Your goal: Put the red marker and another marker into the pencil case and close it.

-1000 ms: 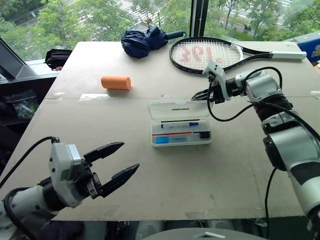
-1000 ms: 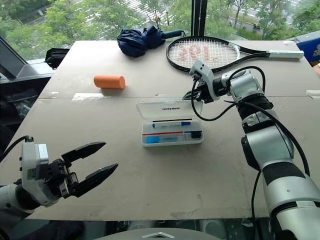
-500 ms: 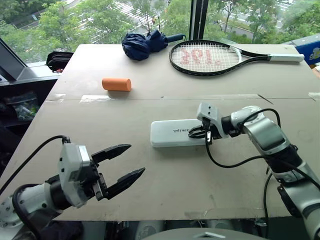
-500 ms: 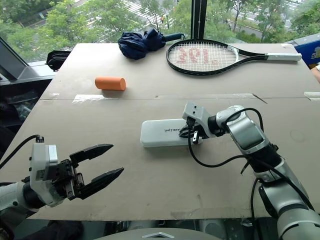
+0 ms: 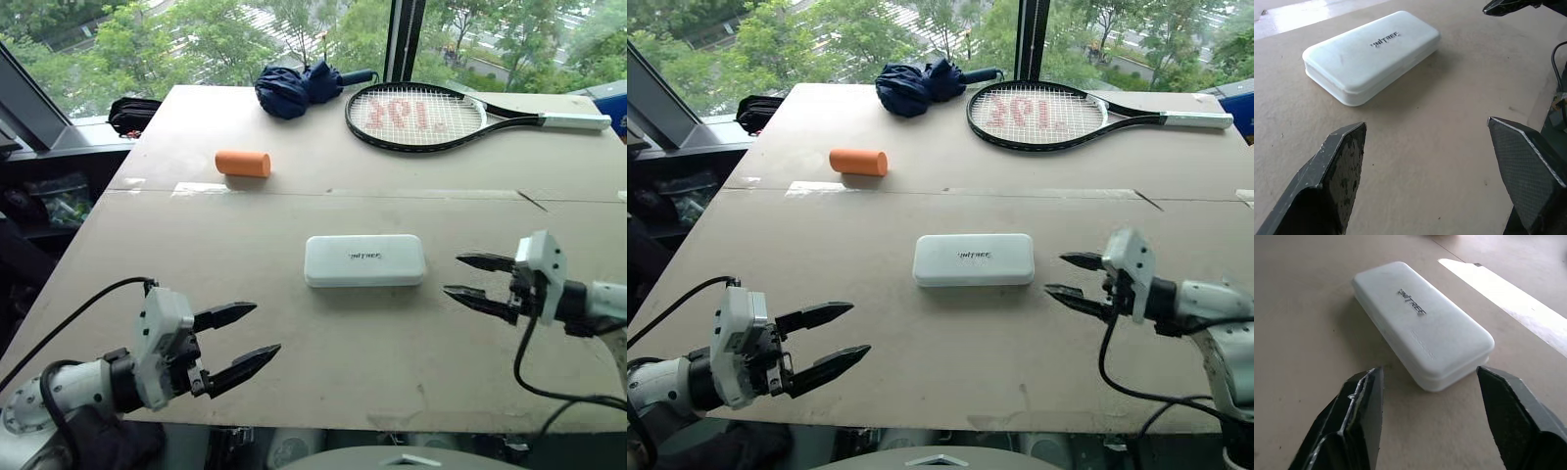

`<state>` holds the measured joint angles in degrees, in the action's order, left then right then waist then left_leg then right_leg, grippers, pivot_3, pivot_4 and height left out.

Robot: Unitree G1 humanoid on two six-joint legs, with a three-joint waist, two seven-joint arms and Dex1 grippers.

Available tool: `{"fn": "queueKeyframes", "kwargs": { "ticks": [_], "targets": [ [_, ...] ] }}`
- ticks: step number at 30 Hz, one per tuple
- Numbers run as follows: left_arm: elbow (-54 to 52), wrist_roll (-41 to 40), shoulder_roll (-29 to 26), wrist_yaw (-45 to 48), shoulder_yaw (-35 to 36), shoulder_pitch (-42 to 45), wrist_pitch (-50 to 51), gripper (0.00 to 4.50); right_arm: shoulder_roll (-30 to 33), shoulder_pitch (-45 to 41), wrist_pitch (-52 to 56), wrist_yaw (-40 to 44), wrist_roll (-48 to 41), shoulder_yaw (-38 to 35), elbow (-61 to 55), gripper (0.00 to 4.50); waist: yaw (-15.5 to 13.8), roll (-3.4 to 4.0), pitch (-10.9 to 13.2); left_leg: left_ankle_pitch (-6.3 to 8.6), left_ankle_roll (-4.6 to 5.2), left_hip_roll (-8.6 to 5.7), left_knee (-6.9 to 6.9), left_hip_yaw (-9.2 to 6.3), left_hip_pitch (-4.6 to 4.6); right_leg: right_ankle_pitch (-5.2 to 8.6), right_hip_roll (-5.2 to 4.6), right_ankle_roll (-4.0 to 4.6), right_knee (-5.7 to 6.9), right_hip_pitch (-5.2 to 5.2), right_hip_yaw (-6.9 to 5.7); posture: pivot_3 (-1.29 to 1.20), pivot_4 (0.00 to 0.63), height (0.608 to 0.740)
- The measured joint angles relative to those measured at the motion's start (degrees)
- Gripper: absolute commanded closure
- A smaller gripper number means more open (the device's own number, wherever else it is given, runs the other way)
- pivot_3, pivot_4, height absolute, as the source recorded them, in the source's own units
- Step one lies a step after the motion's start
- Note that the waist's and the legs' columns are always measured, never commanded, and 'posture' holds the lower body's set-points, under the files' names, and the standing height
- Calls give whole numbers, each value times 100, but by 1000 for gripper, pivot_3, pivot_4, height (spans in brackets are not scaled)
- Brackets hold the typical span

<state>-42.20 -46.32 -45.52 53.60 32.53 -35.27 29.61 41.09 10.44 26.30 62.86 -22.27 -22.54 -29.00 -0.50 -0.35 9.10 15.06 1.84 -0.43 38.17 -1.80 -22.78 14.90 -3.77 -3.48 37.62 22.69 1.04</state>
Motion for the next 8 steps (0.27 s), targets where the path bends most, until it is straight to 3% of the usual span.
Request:
{"fn": "queueKeyframes", "kwargs": {
  "ticks": [6, 8],
  "targets": [
    [623, 424, -6, 581, 441, -430, -272, 472, -131, 1843, -701, 364, -93, -1653, -156, 41, -34, -4, -1, 0, 0, 10, 2, -1, 0, 4, 13, 1, -7, -3, 0, 0, 150, 730],
    [800, 554, 0, 689, 442, -443, -362, 472, -215, 2129, -932, 450, -110, -1861, -98, 41, -28, -7, -2, 0, 0, 12, 3, 3, 1, 4, 13, 2, -10, -4, 3, 0, 150, 730]
  ]
}}
